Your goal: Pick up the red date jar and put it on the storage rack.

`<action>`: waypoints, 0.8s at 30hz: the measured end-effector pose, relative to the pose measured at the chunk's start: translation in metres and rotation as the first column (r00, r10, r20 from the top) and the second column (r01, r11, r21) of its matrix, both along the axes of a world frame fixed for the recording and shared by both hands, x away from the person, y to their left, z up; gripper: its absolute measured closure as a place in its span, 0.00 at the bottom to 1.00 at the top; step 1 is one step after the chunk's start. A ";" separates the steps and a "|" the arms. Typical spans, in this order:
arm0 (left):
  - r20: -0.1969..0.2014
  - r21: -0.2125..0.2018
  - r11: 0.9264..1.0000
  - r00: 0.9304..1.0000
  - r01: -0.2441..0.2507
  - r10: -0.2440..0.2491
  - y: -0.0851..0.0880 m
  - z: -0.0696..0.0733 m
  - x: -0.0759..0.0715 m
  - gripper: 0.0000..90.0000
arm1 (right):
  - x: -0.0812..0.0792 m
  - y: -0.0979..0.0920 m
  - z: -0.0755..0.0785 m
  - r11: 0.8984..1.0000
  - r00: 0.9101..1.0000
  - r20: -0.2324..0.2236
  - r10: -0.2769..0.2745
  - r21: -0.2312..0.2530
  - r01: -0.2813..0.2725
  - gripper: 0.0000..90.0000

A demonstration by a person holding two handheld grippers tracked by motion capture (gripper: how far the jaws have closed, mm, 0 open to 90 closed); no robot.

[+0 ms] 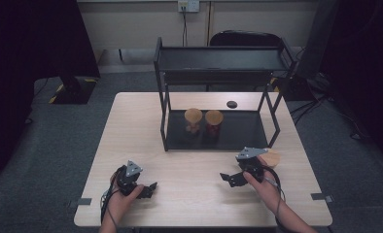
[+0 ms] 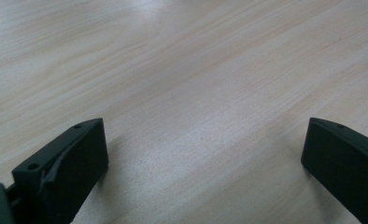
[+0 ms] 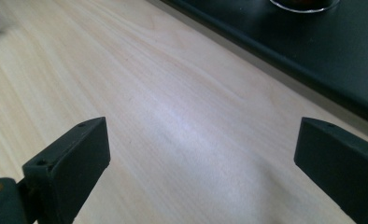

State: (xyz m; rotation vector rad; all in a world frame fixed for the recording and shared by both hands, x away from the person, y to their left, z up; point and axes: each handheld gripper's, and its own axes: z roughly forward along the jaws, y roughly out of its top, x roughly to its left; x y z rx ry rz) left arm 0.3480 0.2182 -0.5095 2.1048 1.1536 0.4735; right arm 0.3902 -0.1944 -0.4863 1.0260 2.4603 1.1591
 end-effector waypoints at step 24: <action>0.000 0.000 1.000 1.000 0.000 0.000 0.000 0.000 0.000 0.00 | -0.026 -0.019 -0.011 0.993 0.992 -0.038 0.119 -0.019 -0.120 0.04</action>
